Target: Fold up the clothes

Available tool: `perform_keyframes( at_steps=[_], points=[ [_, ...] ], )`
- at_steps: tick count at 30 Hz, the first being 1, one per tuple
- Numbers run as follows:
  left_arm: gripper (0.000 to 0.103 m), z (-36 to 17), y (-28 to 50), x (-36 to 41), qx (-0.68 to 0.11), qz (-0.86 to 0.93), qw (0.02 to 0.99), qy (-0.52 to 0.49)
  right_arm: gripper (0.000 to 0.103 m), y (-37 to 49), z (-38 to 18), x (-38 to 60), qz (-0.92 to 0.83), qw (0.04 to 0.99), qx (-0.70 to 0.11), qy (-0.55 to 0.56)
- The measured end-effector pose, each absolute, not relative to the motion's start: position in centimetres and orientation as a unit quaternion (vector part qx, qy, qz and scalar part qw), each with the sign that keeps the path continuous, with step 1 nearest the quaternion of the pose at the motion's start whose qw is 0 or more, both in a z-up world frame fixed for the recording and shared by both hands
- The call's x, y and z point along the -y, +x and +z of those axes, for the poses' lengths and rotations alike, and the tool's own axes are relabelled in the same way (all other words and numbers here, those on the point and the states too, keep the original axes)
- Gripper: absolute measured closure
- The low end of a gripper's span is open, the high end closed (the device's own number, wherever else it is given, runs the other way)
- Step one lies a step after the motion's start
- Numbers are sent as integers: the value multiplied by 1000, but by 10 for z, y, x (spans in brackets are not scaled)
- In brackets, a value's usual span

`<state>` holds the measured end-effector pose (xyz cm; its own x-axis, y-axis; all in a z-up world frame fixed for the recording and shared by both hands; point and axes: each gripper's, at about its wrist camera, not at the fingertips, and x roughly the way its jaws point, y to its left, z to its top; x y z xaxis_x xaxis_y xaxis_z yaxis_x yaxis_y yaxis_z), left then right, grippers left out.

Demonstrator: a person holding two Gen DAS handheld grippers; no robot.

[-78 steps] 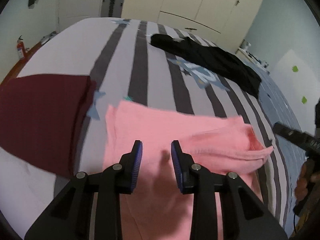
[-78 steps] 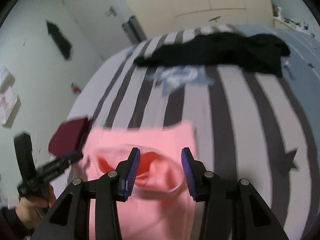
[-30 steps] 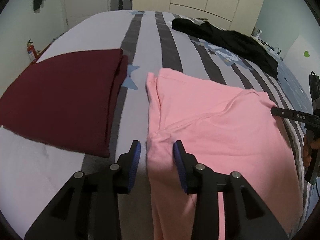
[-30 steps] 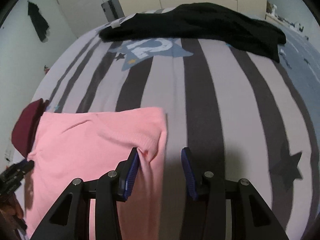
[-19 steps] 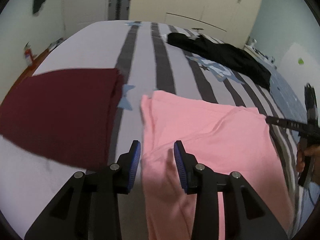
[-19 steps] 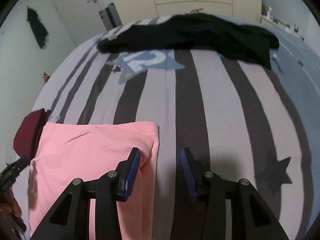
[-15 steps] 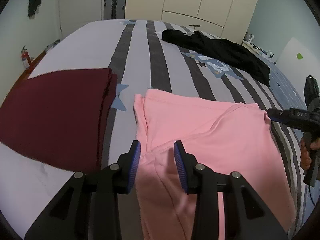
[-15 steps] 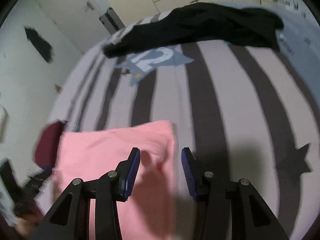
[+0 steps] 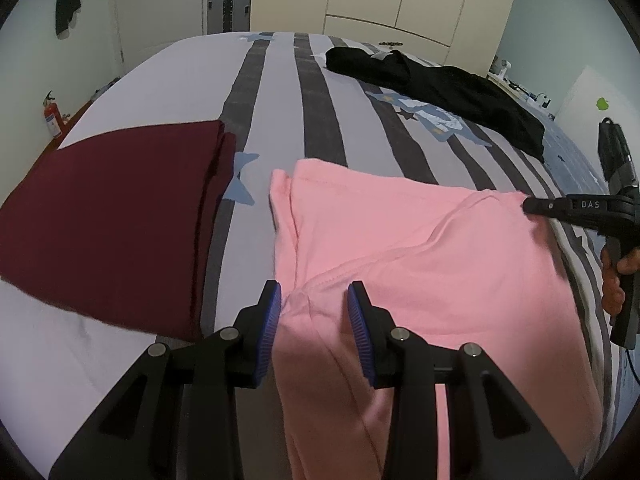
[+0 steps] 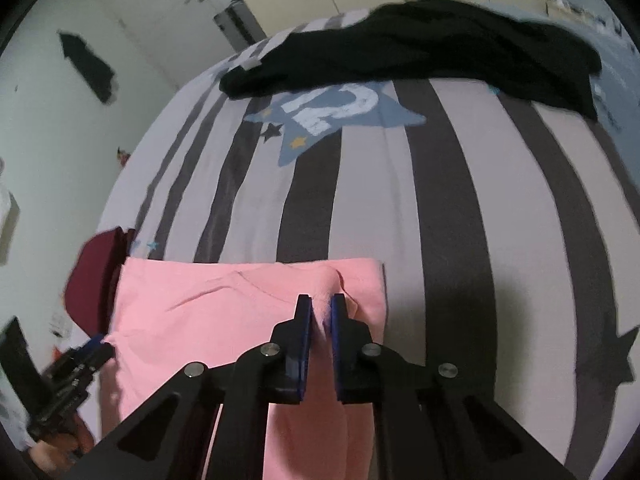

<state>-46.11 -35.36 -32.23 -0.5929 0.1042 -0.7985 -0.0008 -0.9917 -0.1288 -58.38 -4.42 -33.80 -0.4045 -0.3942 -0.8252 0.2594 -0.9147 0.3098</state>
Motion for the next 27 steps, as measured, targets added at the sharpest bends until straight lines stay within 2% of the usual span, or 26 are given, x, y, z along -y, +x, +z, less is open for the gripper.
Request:
perform_keyframes(
  at_steps=[7, 11, 14, 19, 23, 27],
  points=[
    [70, -324, -455, 357, 54, 888, 23, -455, 92, -583, -346, 64, -851, 177, -60, 490],
    [70, -323, -453, 361, 58, 886, 23, -460, 76, -578, -341, 42, -854, 154, -28, 496],
    [70, -310, -450, 361, 56, 896, 24, -439, 76, -571, -328, 31, -864, 140, -15, 483],
    [70, -305, -456, 351, 43, 901, 34, -430, 76, -556, -309, 56, -866, 211, -12, 453],
    [70, -327, -466, 345, 5, 885, 17, -465, 76, -550, -324, 102, -846, 266, -35, 461],
    [70, -328, -462, 356, 29, 887, 19, -460, 76, -561, -351, 113, -842, 245, -43, 479]
  ],
)
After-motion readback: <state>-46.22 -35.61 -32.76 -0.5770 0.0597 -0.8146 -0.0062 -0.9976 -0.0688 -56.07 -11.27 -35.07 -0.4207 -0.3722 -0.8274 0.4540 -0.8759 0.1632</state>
